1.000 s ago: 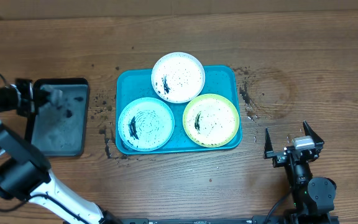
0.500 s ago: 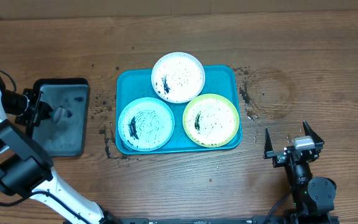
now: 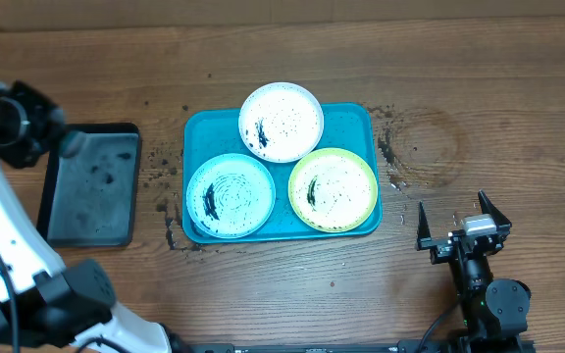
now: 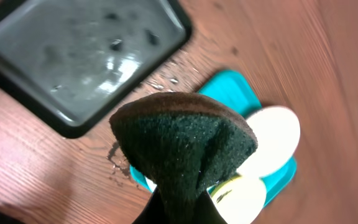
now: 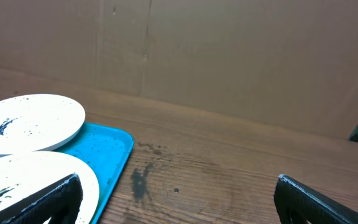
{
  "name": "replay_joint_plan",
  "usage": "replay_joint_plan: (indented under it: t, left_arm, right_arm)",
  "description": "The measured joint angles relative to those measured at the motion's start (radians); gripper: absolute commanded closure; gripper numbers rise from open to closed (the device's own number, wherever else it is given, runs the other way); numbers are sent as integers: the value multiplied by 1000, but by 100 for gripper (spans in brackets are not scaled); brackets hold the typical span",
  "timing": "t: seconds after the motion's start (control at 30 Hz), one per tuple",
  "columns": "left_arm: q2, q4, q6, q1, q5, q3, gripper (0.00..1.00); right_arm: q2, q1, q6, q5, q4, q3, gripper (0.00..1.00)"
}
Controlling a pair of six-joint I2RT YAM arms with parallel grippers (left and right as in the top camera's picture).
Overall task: Clean dirty plates on tray and stack at the side
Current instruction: 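Carry the sponge with the left gripper to the light blue plate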
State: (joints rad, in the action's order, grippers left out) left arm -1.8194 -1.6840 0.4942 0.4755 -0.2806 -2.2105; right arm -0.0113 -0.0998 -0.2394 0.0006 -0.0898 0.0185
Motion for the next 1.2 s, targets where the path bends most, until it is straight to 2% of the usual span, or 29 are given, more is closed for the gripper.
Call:
replay_joint_plan:
  t: [0.23,0.3,0.6,0.73,0.87,0.97,1.07,1.2]
  left_arm:
    - [94,1,-58,-264,31,237,96]
    - [93,48,-61,-347,44,334,96]
    - [87,463,-45,-678,115,764,96]
    - [84,643,-10,-705,144,907,96]
    - [84,759,5,-705,156,996,93]
    - [84,845,3,-705,150,1054,87]
    - [84,916,-15,-706,134,1093,66]
    - [84,946,-32,-712,136,1109,53]
  right_arm:
    - [0,0,0,0,0,0,0]
    - [1,0,0,0,-2,0,0]
    - [0,0,0,0,-1,0,0]
    - [1,0,0,0,0,0,0]
    - [1,0,0,0,0,0,0]
    - [1,0,0,0,-1,0,0]
    - [1,0,0,0,0,0,0]
    - [1,0,0,0,-1,0,0]
